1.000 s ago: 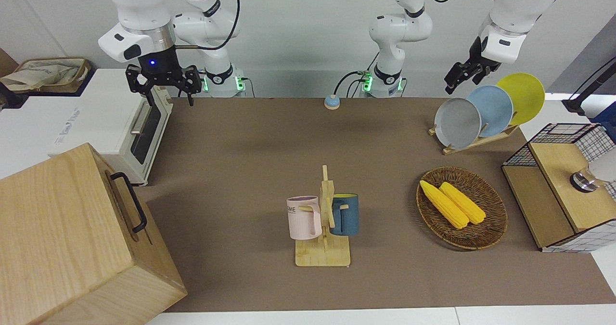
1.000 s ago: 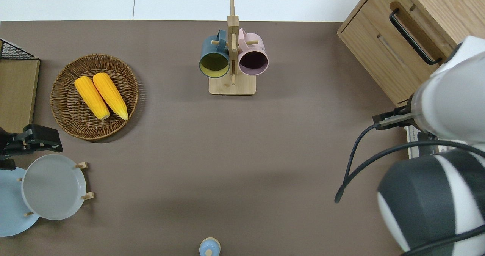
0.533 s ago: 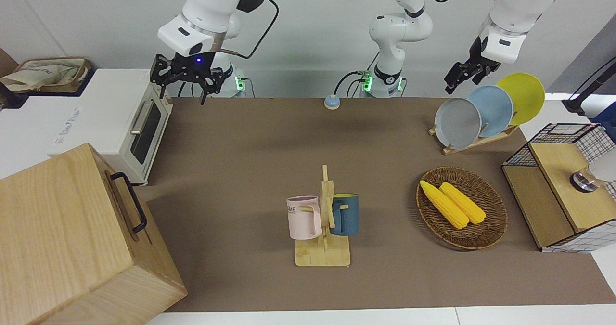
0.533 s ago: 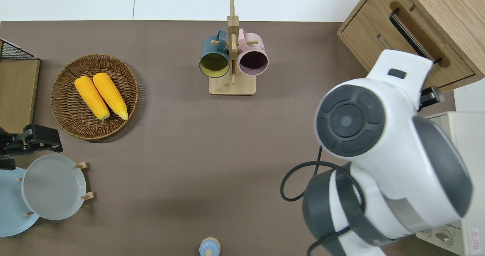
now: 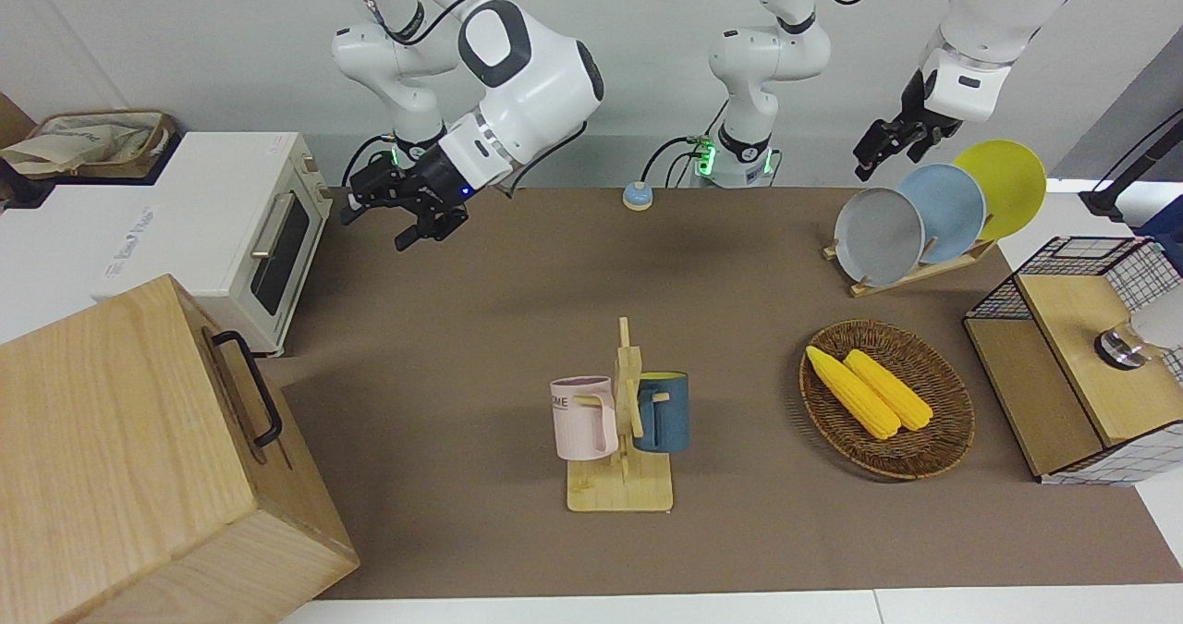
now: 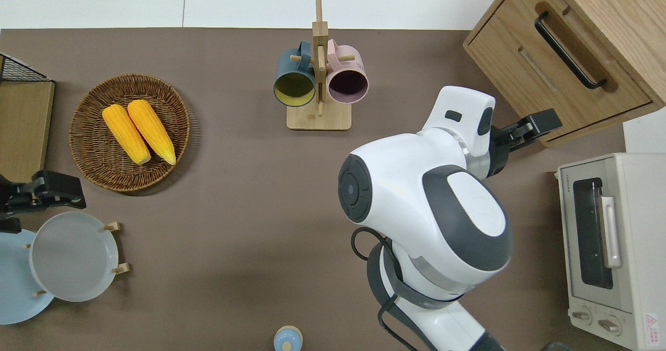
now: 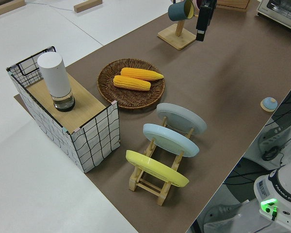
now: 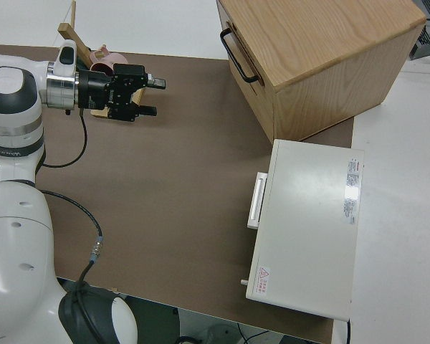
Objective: Slide drawer open with right arm
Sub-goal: 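Raise the right arm and swing the right gripper toward the drawer handle, then reach the right gripper forward and close it on the black drawer handle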
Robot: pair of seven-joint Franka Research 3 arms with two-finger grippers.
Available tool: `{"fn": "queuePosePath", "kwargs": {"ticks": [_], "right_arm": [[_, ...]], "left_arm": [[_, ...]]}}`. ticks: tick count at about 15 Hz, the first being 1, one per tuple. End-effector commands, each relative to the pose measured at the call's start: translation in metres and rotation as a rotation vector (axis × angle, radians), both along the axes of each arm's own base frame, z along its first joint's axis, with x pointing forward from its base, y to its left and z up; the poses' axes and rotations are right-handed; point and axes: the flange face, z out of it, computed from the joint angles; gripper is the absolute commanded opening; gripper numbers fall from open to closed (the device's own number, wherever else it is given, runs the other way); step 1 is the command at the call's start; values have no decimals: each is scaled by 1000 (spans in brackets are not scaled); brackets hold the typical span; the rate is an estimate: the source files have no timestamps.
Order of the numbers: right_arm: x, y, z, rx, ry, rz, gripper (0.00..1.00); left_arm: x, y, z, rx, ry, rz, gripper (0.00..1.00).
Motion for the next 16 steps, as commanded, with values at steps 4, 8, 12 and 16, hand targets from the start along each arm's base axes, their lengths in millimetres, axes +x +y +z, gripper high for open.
{"fn": "queuePosePath", "kwargs": {"ticks": [4,8,12,16], "right_arm": [[19,18,-52,-224,-95,27,983],[39,10,-69,-314,-131,52,983],[57,-9,-78,-336,-143,79,983],[76,-32,-84,-335,-158,120,983]], "left_arm": [[-3,0,4,-5,-7,-9,993],[-3,0,4,-5,-7,-9,993],[-3,0,4,-5,-7,-9,993],[-3,0,4,-5,-7,-9,993]]}}
